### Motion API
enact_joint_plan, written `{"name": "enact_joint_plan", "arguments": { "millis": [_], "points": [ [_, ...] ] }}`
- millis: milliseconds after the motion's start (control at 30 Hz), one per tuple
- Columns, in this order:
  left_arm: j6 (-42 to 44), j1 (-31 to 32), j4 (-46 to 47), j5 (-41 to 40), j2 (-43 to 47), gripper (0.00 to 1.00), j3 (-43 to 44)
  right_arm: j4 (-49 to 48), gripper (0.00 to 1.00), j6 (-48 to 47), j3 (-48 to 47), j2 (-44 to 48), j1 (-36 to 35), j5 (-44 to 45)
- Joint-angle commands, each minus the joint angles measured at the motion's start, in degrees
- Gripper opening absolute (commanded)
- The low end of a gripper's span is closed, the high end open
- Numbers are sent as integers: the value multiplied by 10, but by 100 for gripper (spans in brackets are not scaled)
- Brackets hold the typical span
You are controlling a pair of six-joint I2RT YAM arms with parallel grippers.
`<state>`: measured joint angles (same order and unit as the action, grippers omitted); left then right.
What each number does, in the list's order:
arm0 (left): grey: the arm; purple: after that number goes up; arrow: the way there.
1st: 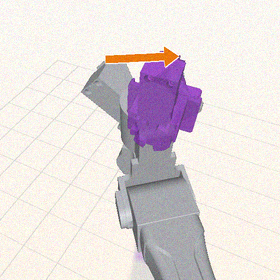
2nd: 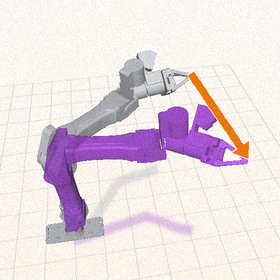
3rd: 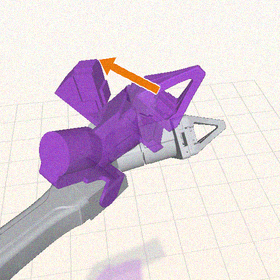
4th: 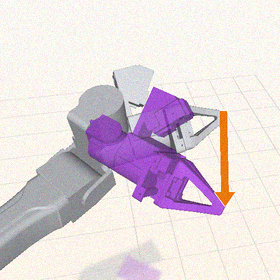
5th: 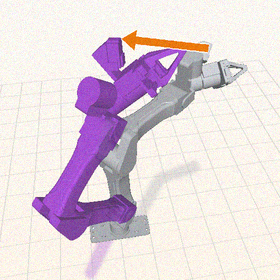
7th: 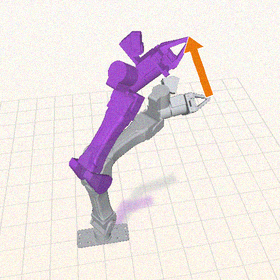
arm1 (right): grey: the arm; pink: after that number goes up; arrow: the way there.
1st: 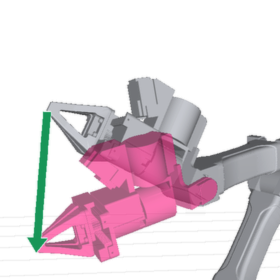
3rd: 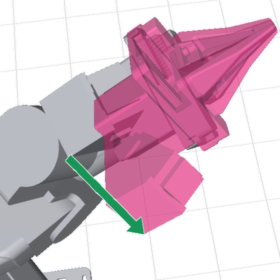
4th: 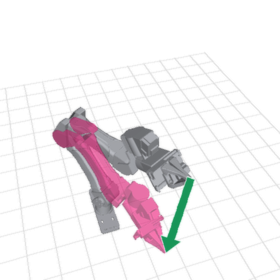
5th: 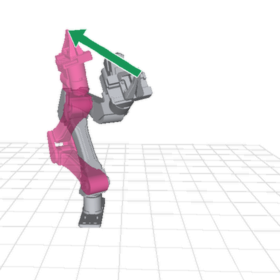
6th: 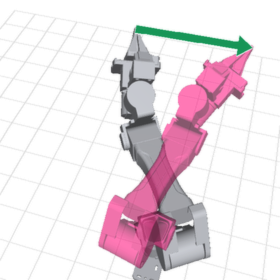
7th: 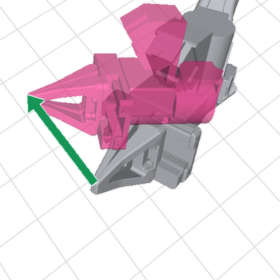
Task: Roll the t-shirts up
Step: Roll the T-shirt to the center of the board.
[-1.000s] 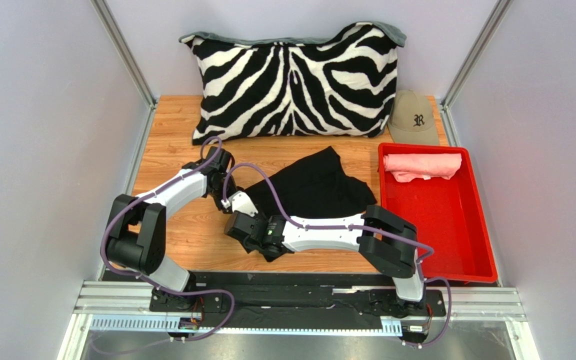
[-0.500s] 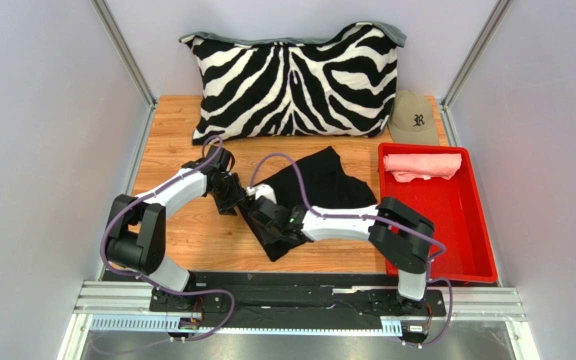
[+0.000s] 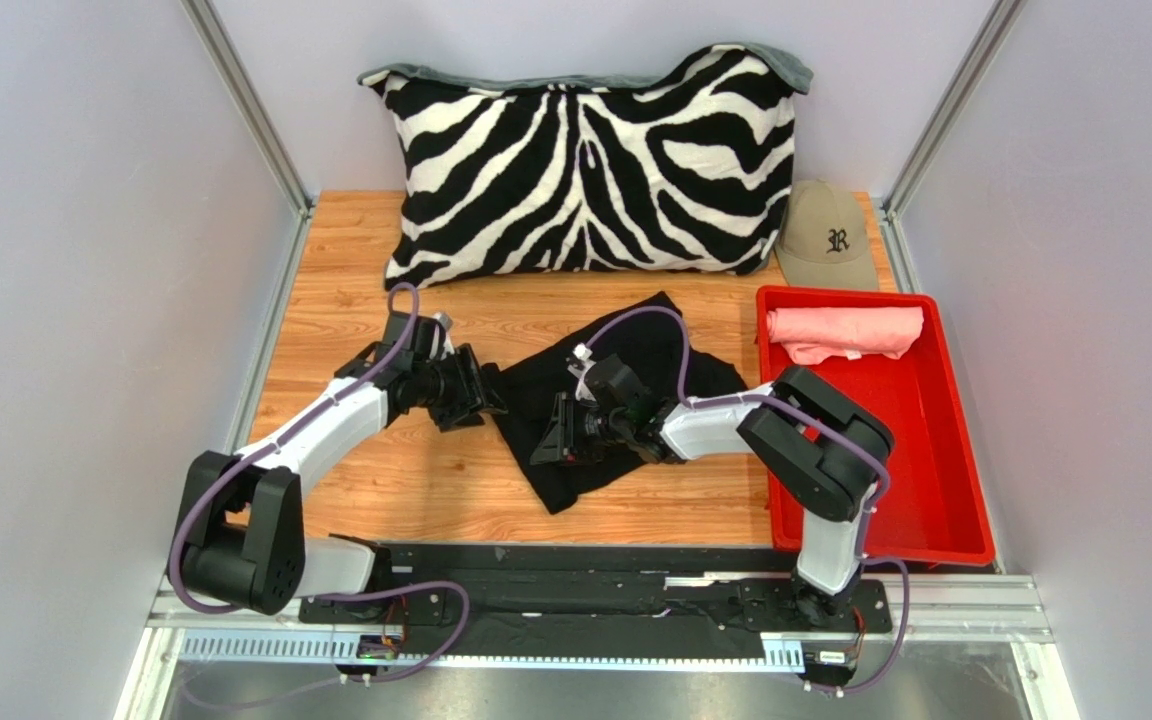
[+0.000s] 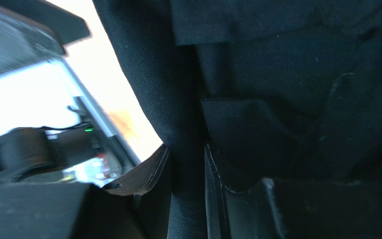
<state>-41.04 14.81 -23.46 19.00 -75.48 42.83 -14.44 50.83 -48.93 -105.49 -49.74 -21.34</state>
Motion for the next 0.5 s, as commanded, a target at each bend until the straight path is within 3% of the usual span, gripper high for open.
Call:
{"name": "enact_joint_plan", "arguments": {
  "millis": [0,300,467],
  "points": [
    [-16,0,73,34,-1,56,-29,-142,30,96,27,-25,17,-81],
    [-73,0,211,29,-39,61,-92,-245,30,187,61,-64,35,-118],
    [-92,0,231,4,-57,61,-105,-277,29,212,74,-77,42,-128]
  ]
}}
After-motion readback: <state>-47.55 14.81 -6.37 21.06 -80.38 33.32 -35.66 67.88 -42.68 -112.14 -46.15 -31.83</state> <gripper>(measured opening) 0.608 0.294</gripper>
